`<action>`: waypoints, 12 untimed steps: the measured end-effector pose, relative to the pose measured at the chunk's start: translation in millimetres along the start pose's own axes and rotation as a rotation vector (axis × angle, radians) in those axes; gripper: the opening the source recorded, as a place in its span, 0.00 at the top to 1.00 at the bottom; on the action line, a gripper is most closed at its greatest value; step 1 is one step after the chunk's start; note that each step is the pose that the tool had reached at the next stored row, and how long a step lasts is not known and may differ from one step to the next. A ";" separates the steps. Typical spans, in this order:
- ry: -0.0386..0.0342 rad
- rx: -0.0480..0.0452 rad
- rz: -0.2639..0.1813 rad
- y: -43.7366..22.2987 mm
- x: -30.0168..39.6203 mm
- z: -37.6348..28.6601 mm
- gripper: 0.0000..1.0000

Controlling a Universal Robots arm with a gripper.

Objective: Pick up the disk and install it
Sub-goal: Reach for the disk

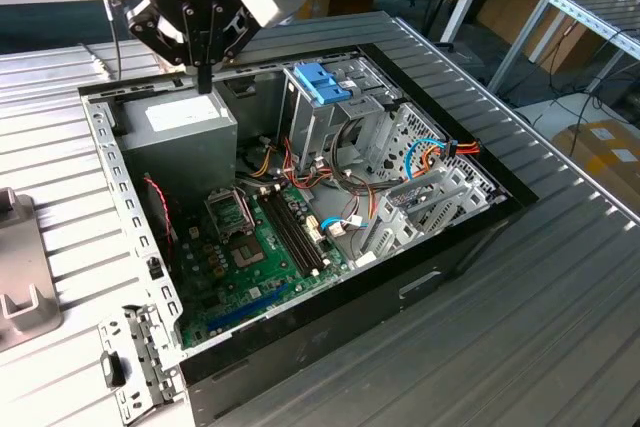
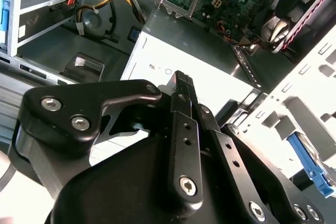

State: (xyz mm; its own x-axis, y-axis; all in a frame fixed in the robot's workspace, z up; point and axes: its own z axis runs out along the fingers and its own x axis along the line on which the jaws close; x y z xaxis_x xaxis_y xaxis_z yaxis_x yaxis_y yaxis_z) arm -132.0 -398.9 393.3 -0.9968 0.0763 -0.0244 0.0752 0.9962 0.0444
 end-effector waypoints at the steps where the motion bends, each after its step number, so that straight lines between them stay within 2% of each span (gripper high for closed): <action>1: 0.0000 0.0000 0.000 0.0 0.2 0.0 0.90; 12: 0.0000 0.0000 0.000 -0.3 3.6 0.1 0.90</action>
State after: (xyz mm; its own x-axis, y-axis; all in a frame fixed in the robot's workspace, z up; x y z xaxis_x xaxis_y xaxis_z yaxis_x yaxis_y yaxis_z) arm -135.7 -398.9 393.1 -0.9968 0.0763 -0.0244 0.0752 0.9962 0.0444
